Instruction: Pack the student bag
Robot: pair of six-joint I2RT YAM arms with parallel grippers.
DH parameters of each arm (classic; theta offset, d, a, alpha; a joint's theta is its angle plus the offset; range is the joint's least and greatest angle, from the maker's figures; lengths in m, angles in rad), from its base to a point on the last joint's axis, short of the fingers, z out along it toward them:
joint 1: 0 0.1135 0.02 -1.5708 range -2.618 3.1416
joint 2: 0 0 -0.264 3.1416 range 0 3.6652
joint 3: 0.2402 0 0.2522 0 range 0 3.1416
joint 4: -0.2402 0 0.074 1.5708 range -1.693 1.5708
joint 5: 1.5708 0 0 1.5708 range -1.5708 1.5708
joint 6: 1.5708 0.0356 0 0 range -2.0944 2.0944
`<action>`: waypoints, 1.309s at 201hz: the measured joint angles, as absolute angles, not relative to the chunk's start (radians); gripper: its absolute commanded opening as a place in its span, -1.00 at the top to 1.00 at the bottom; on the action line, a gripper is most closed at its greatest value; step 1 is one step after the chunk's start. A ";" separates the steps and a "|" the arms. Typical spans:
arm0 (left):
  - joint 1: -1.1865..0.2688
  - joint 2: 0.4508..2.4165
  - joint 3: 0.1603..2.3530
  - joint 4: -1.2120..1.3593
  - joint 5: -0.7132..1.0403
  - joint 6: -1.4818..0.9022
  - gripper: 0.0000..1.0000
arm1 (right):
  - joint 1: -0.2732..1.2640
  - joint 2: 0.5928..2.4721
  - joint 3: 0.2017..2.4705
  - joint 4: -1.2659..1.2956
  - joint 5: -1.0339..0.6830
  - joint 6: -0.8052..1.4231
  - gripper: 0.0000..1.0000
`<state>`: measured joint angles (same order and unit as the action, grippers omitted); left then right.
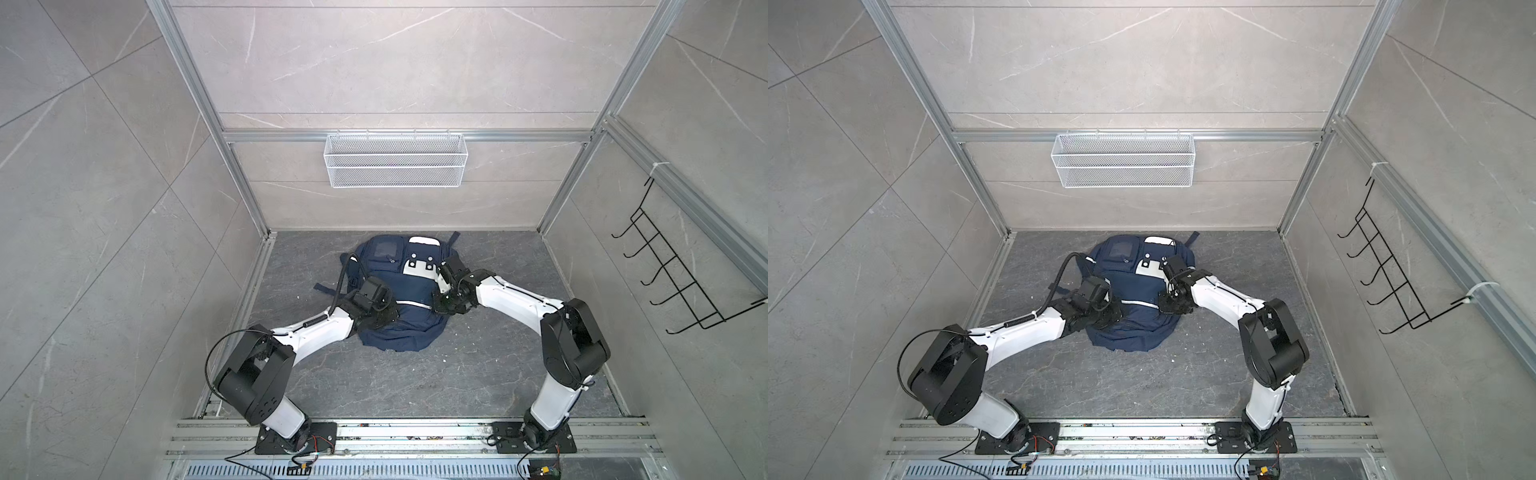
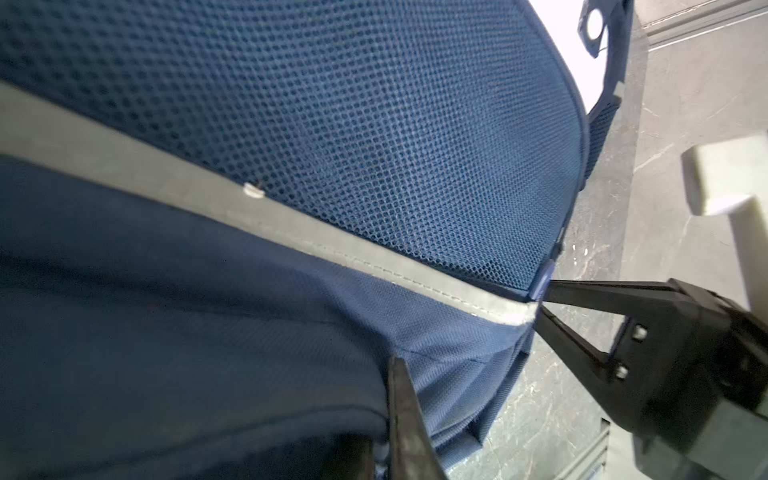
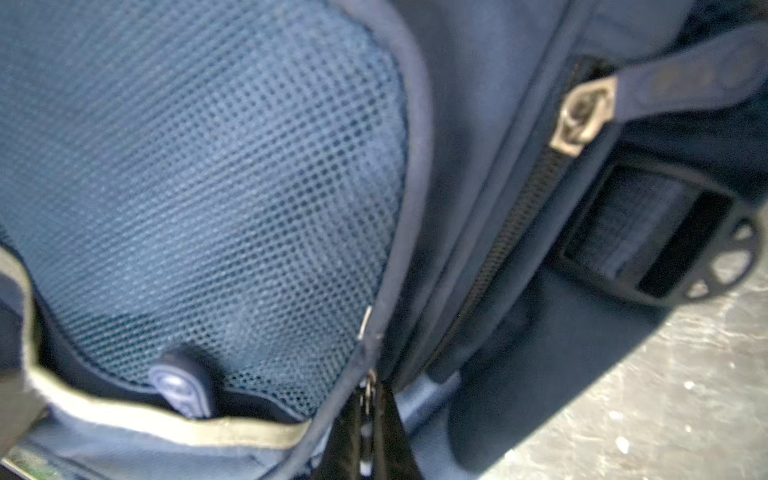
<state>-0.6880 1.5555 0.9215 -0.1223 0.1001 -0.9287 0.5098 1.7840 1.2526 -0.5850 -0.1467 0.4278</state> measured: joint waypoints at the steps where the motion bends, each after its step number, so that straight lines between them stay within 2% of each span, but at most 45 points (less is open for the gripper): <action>1: -0.688 1.555 0.921 -0.122 0.100 -0.929 1.00 | 0.510 1.782 1.250 -0.585 -0.146 0.428 0.81; 22: -0.700 1.555 0.921 -0.133 0.093 -0.932 1.00 | 0.507 1.754 1.220 -0.579 -0.129 0.432 0.28; 32: -0.703 1.555 0.921 -0.137 0.088 -0.931 0.92 | 0.500 1.745 1.214 -0.582 -0.115 0.420 0.00; 44: -0.704 1.555 0.922 -0.141 0.084 -0.924 0.54 | 0.493 1.742 1.210 -0.585 -0.100 0.422 -0.25; 59: -0.712 1.552 0.927 -0.175 0.097 -0.891 0.11 | 0.485 1.729 1.203 -0.592 -0.073 0.420 -0.40; 80: -0.741 1.534 0.935 -0.242 0.120 -0.845 -0.21 | 0.480 1.685 1.201 -0.599 -0.048 0.430 -0.55; 82: -0.743 1.531 0.937 -0.250 0.122 -0.840 -0.25 | 0.480 1.677 1.201 -0.599 -0.046 0.431 -0.68; 90: -0.750 1.516 0.945 -0.282 0.124 -0.820 -0.54 | 0.480 1.649 1.201 -0.598 -0.037 0.440 -0.93; 100: -0.757 1.493 0.962 -0.329 0.123 -0.797 -0.63 | 0.480 1.608 1.201 -0.601 -0.020 0.435 -0.98; 121: -0.753 1.427 1.007 -0.425 0.086 -0.747 -0.63 | 0.466 1.514 1.196 -0.609 0.030 0.441 -0.99; 148: -0.712 1.316 1.032 -0.494 0.023 -0.696 -0.71 | 0.352 1.400 1.151 -0.606 0.077 0.441 -0.99; 200: -0.421 1.121 0.959 -0.527 -0.051 -0.651 -0.70 | 0.145 1.259 1.064 -0.570 0.220 0.445 -1.00; 205: -0.400 1.105 0.944 -0.523 -0.065 -0.651 -0.78 | 0.124 1.258 1.063 -0.564 0.232 0.450 -1.00; 216: -0.366 1.064 0.898 -0.505 -0.110 -0.653 -0.96 | 0.074 1.263 1.058 -0.547 0.254 0.456 -1.00; 243: -0.352 1.023 0.809 -0.474 -0.278 -0.651 -0.96 | -0.001 1.266 0.982 -0.455 0.316 0.460 -1.00; 263: -0.351 1.026 0.769 -0.450 -0.400 -0.604 -0.97 | 0.004 1.210 0.818 -0.316 0.327 0.433 -0.99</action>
